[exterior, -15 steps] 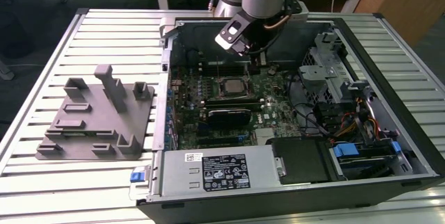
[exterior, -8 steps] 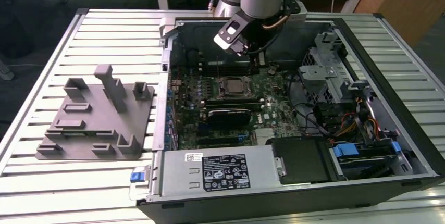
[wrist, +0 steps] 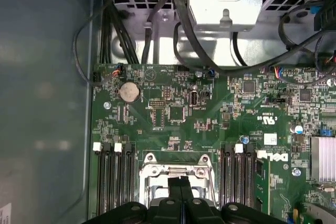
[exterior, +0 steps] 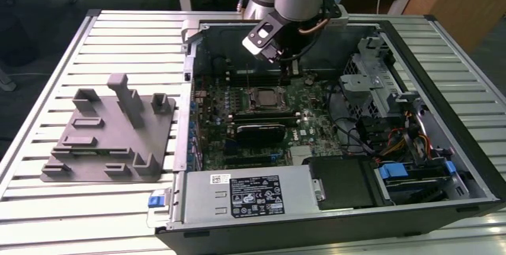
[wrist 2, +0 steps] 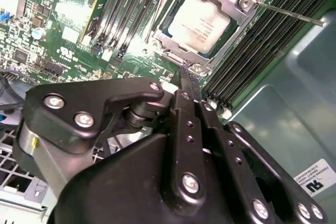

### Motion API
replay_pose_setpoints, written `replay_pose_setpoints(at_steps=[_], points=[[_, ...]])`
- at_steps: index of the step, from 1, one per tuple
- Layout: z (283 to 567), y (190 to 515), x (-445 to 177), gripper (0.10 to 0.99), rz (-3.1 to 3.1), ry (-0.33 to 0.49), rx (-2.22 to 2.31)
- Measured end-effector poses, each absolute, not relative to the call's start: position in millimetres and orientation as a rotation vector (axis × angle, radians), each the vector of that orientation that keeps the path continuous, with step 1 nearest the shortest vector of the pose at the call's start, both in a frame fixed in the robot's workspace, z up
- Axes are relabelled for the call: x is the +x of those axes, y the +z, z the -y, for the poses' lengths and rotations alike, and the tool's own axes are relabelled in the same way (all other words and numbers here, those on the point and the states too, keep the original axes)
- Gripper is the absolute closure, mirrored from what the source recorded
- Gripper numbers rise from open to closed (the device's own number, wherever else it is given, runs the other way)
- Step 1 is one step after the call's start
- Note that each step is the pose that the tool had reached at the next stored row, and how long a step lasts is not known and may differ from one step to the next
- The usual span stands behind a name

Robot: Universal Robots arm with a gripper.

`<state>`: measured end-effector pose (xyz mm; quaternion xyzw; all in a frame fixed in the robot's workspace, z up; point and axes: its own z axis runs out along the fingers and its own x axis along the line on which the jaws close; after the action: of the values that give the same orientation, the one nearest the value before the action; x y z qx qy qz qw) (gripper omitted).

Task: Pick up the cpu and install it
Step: 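Close the cpu cover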

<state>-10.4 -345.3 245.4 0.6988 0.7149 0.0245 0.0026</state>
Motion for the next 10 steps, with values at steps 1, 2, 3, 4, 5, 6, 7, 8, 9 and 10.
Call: replay_pose_setpoints(at_steps=[1, 2, 3, 4, 5, 6, 7, 8, 9, 10], points=[[345.3, 244.9, -10.4, 0.980, -2.242, 0.077, 2.192], [345.3, 244.4, -10.6, 0.980, -2.242, 0.077, 2.192], [345.3, 243.8, -11.1, 0.980, -2.242, 0.077, 2.192], [345.4, 243.1, -12.1, 0.980, -2.242, 0.077, 2.192], [345.5, 242.4, -13.6, 0.980, -2.242, 0.077, 2.192], [345.5, 241.7, -15.5, 0.980, -2.241, 0.076, 2.193], [345.5, 241.1, -17.9, 0.980, -2.240, 0.077, 2.193], [345.6, 240.5, -20.6, 0.980, -2.239, 0.076, 2.194], [345.6, 239.7, -23.3, 0.980, -2.239, 0.077, 2.195], [345.6, 238.9, -25.7, 0.980, -2.238, 0.077, 2.196]])
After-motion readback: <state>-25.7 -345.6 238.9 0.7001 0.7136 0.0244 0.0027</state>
